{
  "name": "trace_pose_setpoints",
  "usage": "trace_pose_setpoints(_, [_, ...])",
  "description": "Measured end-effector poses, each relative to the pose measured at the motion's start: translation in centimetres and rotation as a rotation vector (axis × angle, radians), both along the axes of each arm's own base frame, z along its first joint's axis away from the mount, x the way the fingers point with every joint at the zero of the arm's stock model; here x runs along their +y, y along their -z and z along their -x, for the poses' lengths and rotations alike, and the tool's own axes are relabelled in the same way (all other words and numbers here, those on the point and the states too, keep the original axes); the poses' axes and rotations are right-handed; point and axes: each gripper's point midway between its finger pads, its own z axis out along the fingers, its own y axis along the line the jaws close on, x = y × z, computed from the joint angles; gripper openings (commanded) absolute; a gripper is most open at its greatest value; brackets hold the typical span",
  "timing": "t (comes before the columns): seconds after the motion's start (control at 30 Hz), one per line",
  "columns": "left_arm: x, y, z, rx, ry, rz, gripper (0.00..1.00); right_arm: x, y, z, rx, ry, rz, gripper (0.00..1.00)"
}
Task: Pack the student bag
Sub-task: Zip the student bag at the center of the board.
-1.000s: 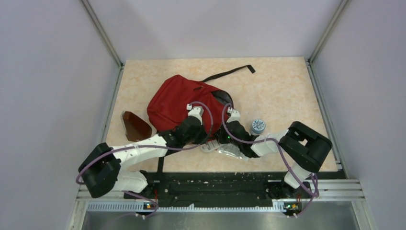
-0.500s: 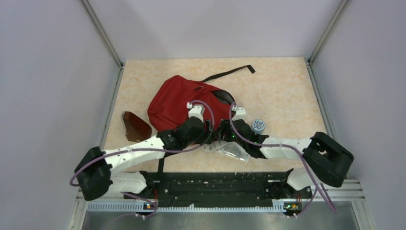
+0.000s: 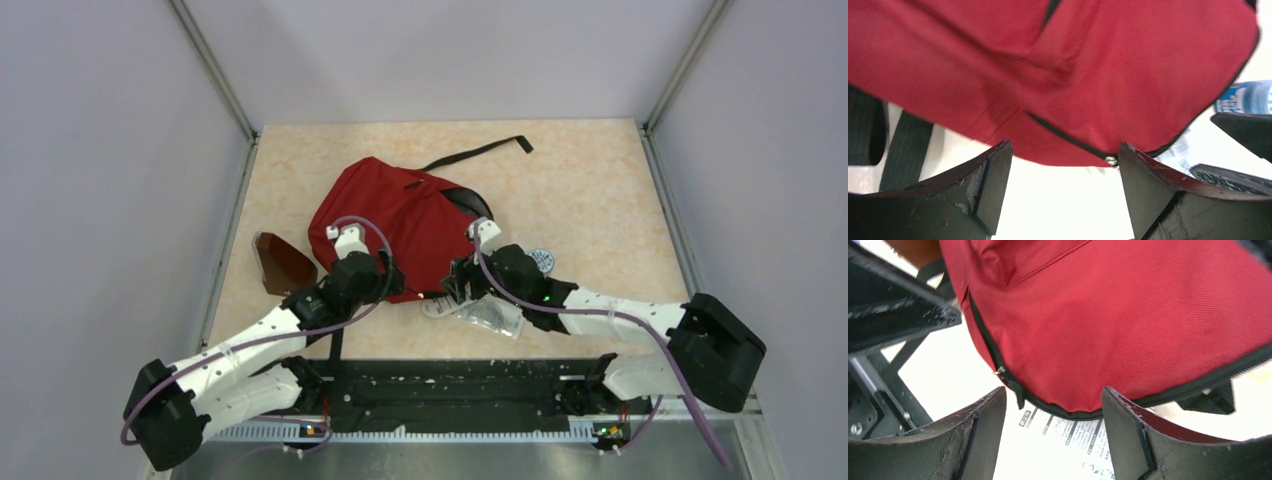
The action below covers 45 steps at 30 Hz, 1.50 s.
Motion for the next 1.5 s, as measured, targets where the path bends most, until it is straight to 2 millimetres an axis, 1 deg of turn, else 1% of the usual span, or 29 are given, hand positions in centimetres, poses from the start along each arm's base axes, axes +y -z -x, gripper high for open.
trace_pose_setpoints(0.1, [1.8, 2.1, 0.2, 0.044, -0.05, 0.019, 0.83, 1.2, 1.2, 0.9, 0.011, -0.104, 0.052, 0.63])
trace_pose_setpoints(0.23, [2.9, 3.6, 0.4, 0.066, -0.087, 0.07, 0.85, 2.8, 2.0, 1.8, 0.018, -0.199, 0.088, 0.57])
trace_pose_setpoints(0.3, [2.8, 3.7, 0.3, 0.066, -0.093, 0.096, 0.85, 3.6, 2.1, 2.0, 0.019, -0.232, 0.094, 0.54])
trace_pose_setpoints(0.43, [2.6, 3.4, -0.4, 0.05, -0.099, 0.142, 0.86, 4.9, 2.7, 2.3, 0.03, -0.28, 0.108, 0.5])
trace_pose_setpoints(0.57, [2.5, 3.1, -1.2, 0.036, -0.112, 0.17, 0.86, 5.5, 3.7, 2.5, 0.049, -0.306, 0.13, 0.47])
trace_pose_setpoints(0.63, [2.5, 3.3, -1.5, 0.038, -0.121, 0.176, 0.86, 5.7, 4.2, 2.8, 0.058, -0.315, 0.146, 0.44])
trace_pose_setpoints(0.67, [2.5, 3.5, -1.7, 0.041, -0.124, 0.178, 0.86, 5.8, 4.4, 2.8, 0.061, -0.318, 0.153, 0.4])
trace_pose_setpoints(0.7, [2.6, 3.6, -1.8, 0.043, -0.126, 0.179, 0.85, 5.9, 4.6, 2.9, 0.061, -0.323, 0.161, 0.27])
trace_pose_setpoints(0.73, [2.6, 3.9, -1.9, 0.048, -0.129, 0.18, 0.83, 5.9, 4.7, 3.0, 0.063, -0.328, 0.169, 0.17])
trace_pose_setpoints(0.77, [2.6, 4.1, -2.0, 0.05, -0.131, 0.18, 0.8, 6.0, 4.9, 3.1, 0.06, -0.334, 0.18, 0.09])
trace_pose_setpoints(0.8, [2.7, 4.4, -2.1, 0.055, -0.134, 0.179, 0.77, 6.1, 5.0, 3.2, 0.058, -0.338, 0.185, 0.05])
trace_pose_setpoints(0.87, [2.8, 5.0, -2.3, 0.063, -0.14, 0.178, 0.7, 6.2, 5.1, 3.5, 0.054, -0.345, 0.205, 0.03])
trace_pose_setpoints(0.93, [2.9, 5.6, -2.5, 0.075, -0.146, 0.174, 0.63, 6.4, 5.0, 3.9, 0.042, -0.351, 0.224, 0.03])
trace_pose_setpoints(1.0, [3.1, 6.2, -2.8, 0.084, -0.152, 0.166, 0.58, 6.5, 5.0, 4.4, 0.023, -0.358, 0.249, 0.03])
trace_pose_setpoints(1.13, [3.2, 7.1, -3.3, 0.099, -0.151, 0.148, 0.54, 6.3, 4.6, 5.8, -0.028, -0.365, 0.31, 0.05])
trace_pose_setpoints(1.2, [3.3, 7.5, -3.5, 0.107, -0.147, 0.138, 0.54, 6.1, 4.1, 6.4, -0.056, -0.362, 0.335, 0.08])
trace_pose_setpoints(1.27, [3.2, 7.5, -3.7, 0.108, -0.14, 0.131, 0.53, 5.7, 3.7, 7.0, -0.079, -0.353, 0.354, 0.17])
trace_pose_setpoints(1.3, [3.2, 7.5, -3.8, 0.108, -0.136, 0.126, 0.53, 5.1, 3.7, 7.1, -0.085, -0.336, 0.37, 0.23])
trace_pose_setpoints(1.33, [3.2, 7.5, -3.8, 0.107, -0.132, 0.122, 0.53, 4.9, 3.7, 7.2, -0.086, -0.332, 0.373, 0.35])
trace_pose_setpoints(1.4, [3.2, 7.5, -3.9, 0.104, -0.126, 0.117, 0.52, 4.0, 3.9, 7.1, -0.077, -0.292, 0.384, 0.48])
trace_pose_setpoints(1.43, [3.2, 7.5, -3.9, 0.103, -0.124, 0.115, 0.51, 3.5, 4.1, 7.0, -0.068, -0.269, 0.39, 0.53])
trace_pose_setpoints(1.5, [3.2, 7.4, -3.9, 0.102, -0.122, 0.114, 0.48, 2.8, 4.3, 6.7, -0.048, -0.22, 0.388, 0.55])
